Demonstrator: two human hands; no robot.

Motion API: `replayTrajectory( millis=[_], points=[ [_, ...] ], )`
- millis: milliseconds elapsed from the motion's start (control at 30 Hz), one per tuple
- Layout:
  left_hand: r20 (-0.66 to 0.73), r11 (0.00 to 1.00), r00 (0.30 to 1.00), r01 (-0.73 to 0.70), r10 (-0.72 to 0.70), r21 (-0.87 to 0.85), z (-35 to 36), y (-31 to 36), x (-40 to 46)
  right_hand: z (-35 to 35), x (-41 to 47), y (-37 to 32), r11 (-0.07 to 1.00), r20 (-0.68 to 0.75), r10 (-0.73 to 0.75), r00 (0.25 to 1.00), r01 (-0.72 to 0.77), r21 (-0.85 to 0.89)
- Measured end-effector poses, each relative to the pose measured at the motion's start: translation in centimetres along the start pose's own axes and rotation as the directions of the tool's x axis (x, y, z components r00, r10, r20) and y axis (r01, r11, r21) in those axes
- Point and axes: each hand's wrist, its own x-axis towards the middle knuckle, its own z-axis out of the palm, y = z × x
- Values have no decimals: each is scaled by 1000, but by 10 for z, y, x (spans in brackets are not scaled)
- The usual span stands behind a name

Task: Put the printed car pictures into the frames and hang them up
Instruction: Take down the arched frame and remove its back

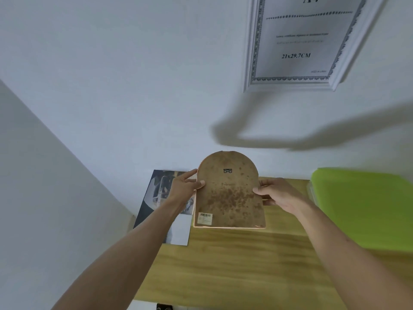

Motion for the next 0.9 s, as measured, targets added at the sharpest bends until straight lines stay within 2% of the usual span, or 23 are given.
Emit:
replayTrajectory(
  millis=[67,133,233,333,433,567,900],
  points=[
    [96,996,995,-8,-1,88,3,-7,-9,-5,3,12,997,-37,41,998,-39,61],
    [186,983,981,28,-61,180,3,-19,-14,-9,3,26,989,-55,87,995,-79,123],
    [221,969,961,116,-165,220,1,-39,-18,-15,2,46,982,-58,128,990,-118,148],
    [166,973,968,157,-185,171,8,-50,-24,-20,2,67,975,-90,144,985,-126,182],
    [140,976,972,171,-190,137,16,-60,-27,-24,4,83,981,-170,157,973,-133,140],
    [65,966,979,180,-195,186,22,-73,-28,-36,7,105,977,-283,201,938,-173,122],
    [-61,952,977,211,-202,224,18,-86,-28,-64,7,138,975,-458,210,864,-218,37]
  ],
)
